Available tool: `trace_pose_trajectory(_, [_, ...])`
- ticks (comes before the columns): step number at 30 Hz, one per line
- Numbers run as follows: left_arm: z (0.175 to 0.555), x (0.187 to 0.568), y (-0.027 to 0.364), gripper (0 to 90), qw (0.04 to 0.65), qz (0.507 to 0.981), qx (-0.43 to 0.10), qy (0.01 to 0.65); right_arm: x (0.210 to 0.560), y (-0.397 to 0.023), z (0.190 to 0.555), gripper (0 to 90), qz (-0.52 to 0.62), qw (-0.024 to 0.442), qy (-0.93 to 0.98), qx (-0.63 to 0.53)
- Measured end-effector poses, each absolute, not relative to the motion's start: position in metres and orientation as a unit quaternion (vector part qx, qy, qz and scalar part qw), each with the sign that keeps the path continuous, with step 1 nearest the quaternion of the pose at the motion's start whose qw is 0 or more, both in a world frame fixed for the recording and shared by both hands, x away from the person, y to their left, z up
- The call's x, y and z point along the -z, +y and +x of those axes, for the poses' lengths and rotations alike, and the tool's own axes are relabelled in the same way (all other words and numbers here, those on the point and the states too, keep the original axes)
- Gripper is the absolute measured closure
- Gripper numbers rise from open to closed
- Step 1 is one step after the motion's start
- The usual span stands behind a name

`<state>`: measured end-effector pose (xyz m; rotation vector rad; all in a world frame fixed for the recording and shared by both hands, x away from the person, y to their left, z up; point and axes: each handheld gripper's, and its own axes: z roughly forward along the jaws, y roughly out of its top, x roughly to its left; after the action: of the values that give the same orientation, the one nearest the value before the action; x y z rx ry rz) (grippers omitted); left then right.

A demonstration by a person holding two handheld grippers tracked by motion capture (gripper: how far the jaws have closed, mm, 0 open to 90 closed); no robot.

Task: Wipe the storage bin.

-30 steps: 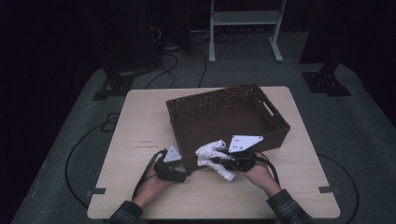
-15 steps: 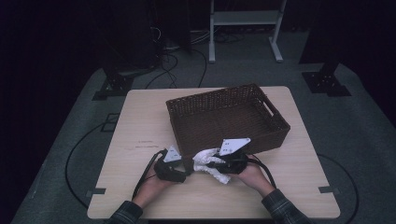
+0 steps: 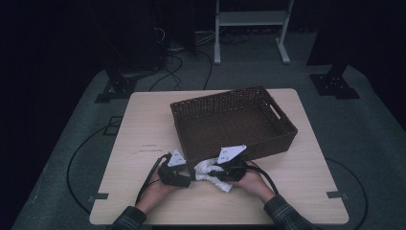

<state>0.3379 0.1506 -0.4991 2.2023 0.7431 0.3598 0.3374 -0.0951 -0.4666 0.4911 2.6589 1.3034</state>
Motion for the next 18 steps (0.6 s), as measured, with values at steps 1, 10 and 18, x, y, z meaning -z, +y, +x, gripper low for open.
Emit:
trace_pose_trajectory(1, [0.338,0.499,0.151,22.1,0.385,0.864,-0.141,0.292,0.468,-0.094,0.338,73.1,0.164,0.068,0.886,-0.429])
trace_pose_trajectory(10, [0.338,0.499,0.151,22.1,0.384,0.865,-0.140,0.292,0.483,-0.088,0.339,73.2,0.165,0.057,0.895,-0.410])
trace_pose_trajectory(18, [0.338,0.499,0.151,22.1,0.384,0.865,-0.140,0.292,0.485,-0.083,0.337,73.0,0.156,0.067,0.902,-0.398])
